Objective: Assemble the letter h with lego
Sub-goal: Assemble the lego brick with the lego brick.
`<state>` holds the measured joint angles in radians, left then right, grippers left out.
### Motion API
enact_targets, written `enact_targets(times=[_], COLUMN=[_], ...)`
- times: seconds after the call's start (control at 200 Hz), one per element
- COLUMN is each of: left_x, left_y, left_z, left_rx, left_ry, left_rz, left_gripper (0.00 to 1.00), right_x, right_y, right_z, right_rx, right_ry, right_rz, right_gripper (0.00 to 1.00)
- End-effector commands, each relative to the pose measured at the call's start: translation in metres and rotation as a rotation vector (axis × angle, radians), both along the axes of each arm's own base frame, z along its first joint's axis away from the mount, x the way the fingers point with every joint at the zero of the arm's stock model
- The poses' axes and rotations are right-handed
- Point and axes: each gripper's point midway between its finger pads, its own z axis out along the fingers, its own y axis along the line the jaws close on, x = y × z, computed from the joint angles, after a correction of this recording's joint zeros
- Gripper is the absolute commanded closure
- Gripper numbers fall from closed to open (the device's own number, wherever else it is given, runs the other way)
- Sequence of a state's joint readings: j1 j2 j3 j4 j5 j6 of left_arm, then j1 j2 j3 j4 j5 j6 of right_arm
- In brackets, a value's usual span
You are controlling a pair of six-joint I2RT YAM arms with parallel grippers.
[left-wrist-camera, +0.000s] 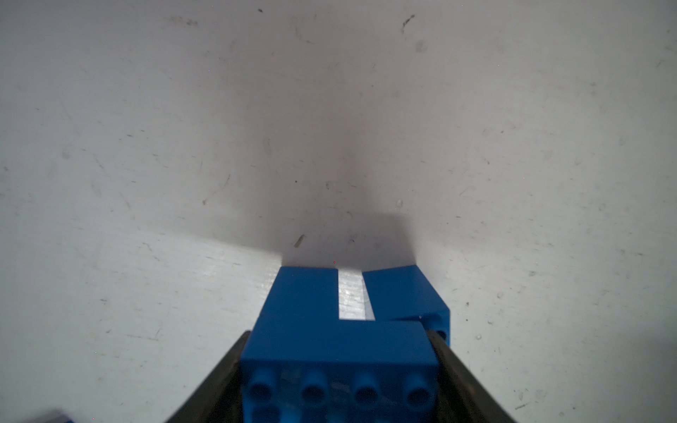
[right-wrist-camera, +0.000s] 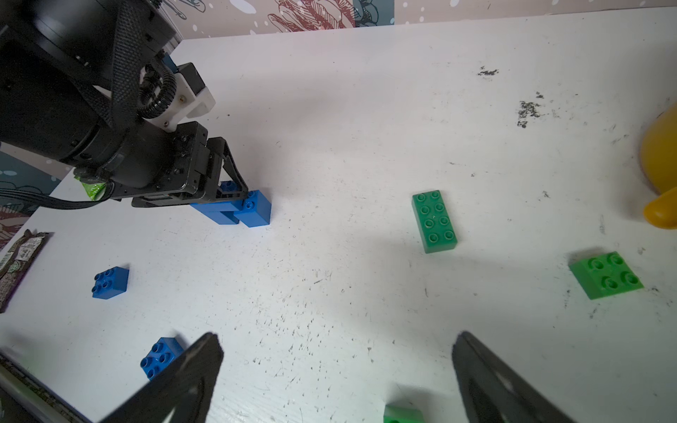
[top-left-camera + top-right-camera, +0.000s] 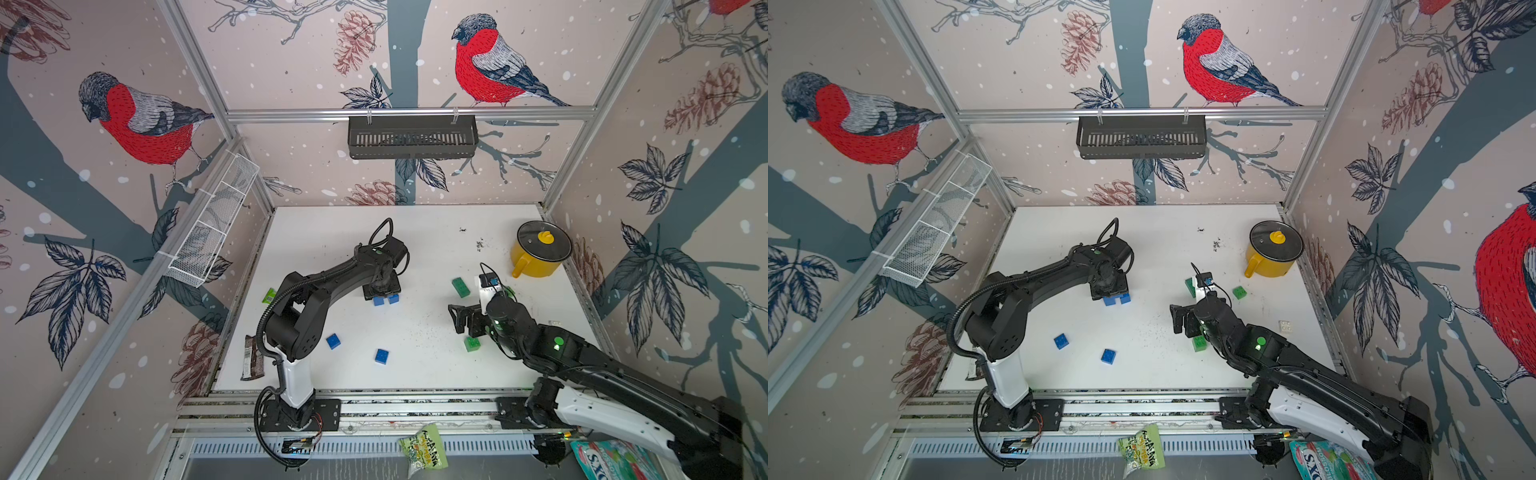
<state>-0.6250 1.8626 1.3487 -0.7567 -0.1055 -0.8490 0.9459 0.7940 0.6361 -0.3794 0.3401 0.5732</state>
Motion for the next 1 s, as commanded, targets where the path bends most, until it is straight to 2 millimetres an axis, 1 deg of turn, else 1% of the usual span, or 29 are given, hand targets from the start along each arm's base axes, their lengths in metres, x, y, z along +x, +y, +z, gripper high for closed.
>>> enact_targets(times=[0.0, 0.115, 0.34, 0.6, 0.825, 0.995], left_x=[-0.001, -0.001, -0.004, -0.002, -0.009, -0.016], left_y=[0.001, -0.001, 0.004, 0.003, 0.012, 0.016], left_z=[-0.001, -0.002, -0.005, -0.005, -0.011, -0.021], left_rx=[0.008, 0.010, 0.033, 0.051, 0.107, 0.126], left_ry=[0.003, 0.004, 0.012, 0.021, 0.057, 0.093], left_rz=[0.018, 0.017, 0.026, 0.000, -0.044, -0.069], left_gripper=[0.38, 0.39, 0.38, 0.38, 0.39, 0.39], right_x=[0.002, 0.002, 0.001, 0.001, 0.000, 0.000], right_y=[0.004, 0.004, 0.005, 0.005, 0.005, 0.006], right_z=[0.006, 0.006, 0.005, 0.006, 0.006, 0.006], right_rx=[0.020, 0.021, 0.021, 0.023, 0.024, 0.027], right_ry=[-0.019, -0.019, -0.017, -0.018, -0.016, -0.016], right_rz=[0.010, 0.012, 0.014, 0.016, 0.021, 0.024], right_gripper=[0.01, 0.01, 0.00, 0.00, 0.01, 0.00])
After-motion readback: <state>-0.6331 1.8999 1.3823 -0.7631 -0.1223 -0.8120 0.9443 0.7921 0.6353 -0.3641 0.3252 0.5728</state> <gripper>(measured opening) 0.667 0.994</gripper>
